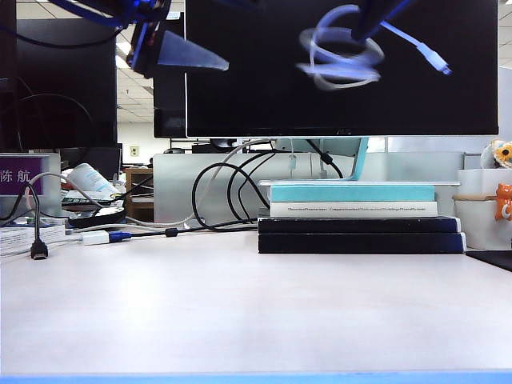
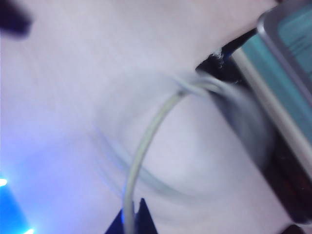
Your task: Unfold the white charging cable into a straight cable.
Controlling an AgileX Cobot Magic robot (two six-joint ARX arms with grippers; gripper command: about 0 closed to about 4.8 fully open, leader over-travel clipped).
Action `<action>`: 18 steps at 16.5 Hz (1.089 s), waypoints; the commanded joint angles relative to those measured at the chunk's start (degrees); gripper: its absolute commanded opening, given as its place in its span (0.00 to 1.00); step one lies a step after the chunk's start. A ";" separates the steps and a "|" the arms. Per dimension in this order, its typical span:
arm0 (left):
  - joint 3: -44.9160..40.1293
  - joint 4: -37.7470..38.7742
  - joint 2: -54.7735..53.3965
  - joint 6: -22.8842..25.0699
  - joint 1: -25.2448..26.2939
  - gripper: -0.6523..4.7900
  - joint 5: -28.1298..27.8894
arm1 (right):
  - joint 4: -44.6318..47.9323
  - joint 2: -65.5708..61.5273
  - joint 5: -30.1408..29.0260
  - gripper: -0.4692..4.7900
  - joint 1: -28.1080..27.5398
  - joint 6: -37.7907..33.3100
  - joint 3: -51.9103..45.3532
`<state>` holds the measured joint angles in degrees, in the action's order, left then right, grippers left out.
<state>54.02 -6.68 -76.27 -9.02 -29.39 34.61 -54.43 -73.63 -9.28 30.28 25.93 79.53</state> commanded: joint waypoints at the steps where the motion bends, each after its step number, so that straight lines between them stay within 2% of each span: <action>1: 0.13 -1.51 0.22 -0.70 0.00 1.00 1.64 | 2.14 0.11 -0.02 0.08 -0.22 -0.26 0.31; 2: 0.13 -1.55 0.22 -0.70 0.00 1.00 1.64 | 2.08 0.11 0.00 0.08 -0.24 -0.26 0.31; 3: 0.13 -5.46 0.20 -4.22 0.00 1.00 5.75 | 5.57 0.13 -4.96 0.08 -0.24 -1.33 0.31; 6: 0.13 -8.39 0.15 -4.92 -0.02 1.00 8.31 | 7.91 0.13 -7.54 0.08 -0.24 -2.29 0.31; 7: 0.13 -9.01 -1.70 -4.70 -0.02 1.00 7.61 | 11.17 0.20 -20.96 0.08 -0.22 -5.22 0.35; 8: 0.13 -9.40 -1.70 -4.70 -0.02 1.00 7.58 | 10.93 0.20 -20.98 0.08 -0.22 -5.25 0.33; 9: 0.13 -10.84 -1.70 -3.78 -0.02 0.45 7.54 | 10.58 0.20 -22.88 0.08 -0.22 -5.16 0.31; 10: 0.13 -10.86 -1.70 0.17 -0.02 0.14 9.90 | 10.64 0.17 -25.24 0.08 -0.22 -4.94 0.31; 11: 0.13 -10.56 -1.70 1.84 -0.02 0.11 10.49 | 10.91 0.20 -25.14 0.27 -0.24 -4.70 0.33; 12: 0.13 -2.21 -1.68 13.62 -0.02 0.11 9.49 | 10.25 1.33 -13.59 0.72 -0.31 -4.70 0.48; 14: 0.13 10.36 -1.68 25.55 -0.02 0.11 6.21 | 11.26 3.17 -4.72 0.71 -0.31 -4.70 0.61; 15: 0.13 13.86 -1.68 28.37 -0.02 0.11 7.78 | 12.15 4.00 -3.13 0.71 -0.33 -4.70 0.61; 17: 0.13 17.73 -1.55 35.41 -0.02 0.11 18.53 | 12.79 4.90 -3.63 0.71 -0.31 -4.66 0.61; 18: 0.13 17.86 -1.53 38.03 -0.04 0.11 26.18 | 11.82 4.90 -3.93 0.71 -0.31 -4.24 0.61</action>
<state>54.00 11.60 -78.17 25.98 -29.39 54.06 -42.39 -68.88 -12.91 29.87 21.30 79.88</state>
